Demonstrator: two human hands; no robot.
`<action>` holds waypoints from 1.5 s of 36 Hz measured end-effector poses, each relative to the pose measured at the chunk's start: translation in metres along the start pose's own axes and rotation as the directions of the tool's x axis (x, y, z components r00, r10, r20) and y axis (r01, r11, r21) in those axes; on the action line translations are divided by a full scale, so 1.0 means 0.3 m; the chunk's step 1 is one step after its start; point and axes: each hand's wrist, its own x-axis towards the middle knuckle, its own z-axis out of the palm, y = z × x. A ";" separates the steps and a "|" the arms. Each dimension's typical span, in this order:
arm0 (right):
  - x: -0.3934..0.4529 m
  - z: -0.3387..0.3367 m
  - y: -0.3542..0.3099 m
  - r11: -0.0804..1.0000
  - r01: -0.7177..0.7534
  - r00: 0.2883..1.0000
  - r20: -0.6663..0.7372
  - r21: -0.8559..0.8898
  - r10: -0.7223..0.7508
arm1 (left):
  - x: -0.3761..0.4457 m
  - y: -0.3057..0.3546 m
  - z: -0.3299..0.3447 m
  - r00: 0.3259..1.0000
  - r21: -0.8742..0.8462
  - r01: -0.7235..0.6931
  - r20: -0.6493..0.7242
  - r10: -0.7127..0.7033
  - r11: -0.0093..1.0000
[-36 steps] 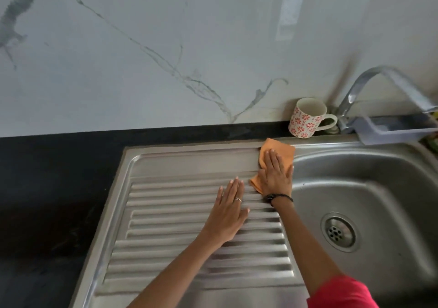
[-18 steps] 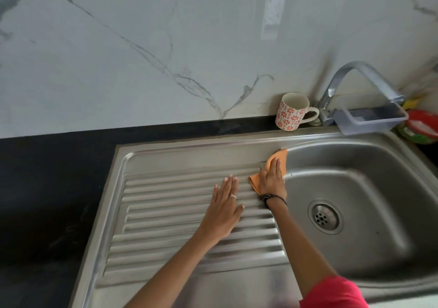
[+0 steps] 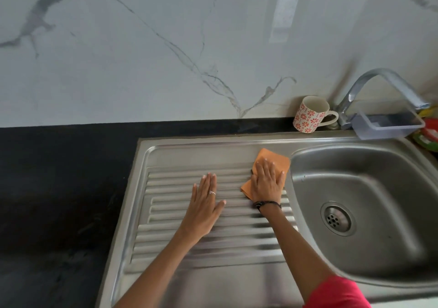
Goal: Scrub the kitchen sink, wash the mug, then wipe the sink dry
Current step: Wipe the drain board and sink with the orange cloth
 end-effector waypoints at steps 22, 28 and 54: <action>-0.139 0.114 -0.713 0.904 0.427 0.893 0.167 -0.028 -0.417 | -0.282 -0.465 -0.152 0.975 0.033 0.199 -0.110 -0.194 0.979; -0.169 0.135 -0.801 0.858 0.514 0.845 0.191 -0.030 -0.499 | -0.326 -0.494 -0.175 0.974 -0.009 0.202 -0.100 -0.202 0.979; -0.203 0.095 -0.403 0.913 0.399 0.917 -0.021 0.087 -0.399 | -0.237 -0.213 -0.065 0.985 -0.019 0.131 -0.113 -0.132 0.991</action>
